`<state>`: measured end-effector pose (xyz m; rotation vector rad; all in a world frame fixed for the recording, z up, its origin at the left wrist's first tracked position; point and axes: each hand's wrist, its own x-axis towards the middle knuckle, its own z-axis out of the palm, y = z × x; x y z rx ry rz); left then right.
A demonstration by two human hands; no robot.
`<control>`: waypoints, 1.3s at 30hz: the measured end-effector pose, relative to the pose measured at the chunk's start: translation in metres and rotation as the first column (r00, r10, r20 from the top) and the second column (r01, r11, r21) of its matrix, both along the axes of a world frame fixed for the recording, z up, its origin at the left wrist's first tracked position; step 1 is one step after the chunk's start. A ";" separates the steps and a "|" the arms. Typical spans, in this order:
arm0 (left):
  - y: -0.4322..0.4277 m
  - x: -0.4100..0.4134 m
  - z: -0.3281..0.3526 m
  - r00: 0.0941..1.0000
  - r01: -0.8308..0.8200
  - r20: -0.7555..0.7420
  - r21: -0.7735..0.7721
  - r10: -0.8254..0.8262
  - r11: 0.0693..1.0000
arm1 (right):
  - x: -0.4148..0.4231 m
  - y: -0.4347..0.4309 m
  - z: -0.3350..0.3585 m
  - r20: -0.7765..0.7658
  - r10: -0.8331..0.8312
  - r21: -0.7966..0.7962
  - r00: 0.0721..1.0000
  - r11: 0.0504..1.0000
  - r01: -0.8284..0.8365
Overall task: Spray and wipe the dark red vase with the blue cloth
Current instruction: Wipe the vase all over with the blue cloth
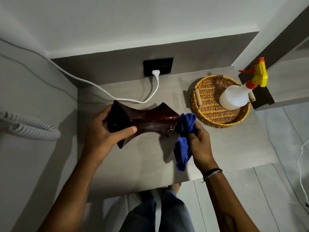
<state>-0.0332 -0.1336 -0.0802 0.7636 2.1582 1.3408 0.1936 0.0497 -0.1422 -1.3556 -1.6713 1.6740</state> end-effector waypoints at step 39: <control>-0.008 0.009 0.005 0.885 0.250 -0.330 -0.261 -0.329 0.932 | -0.043 -0.097 0.030 0.395 0.443 0.645 0.805 0.490 -0.587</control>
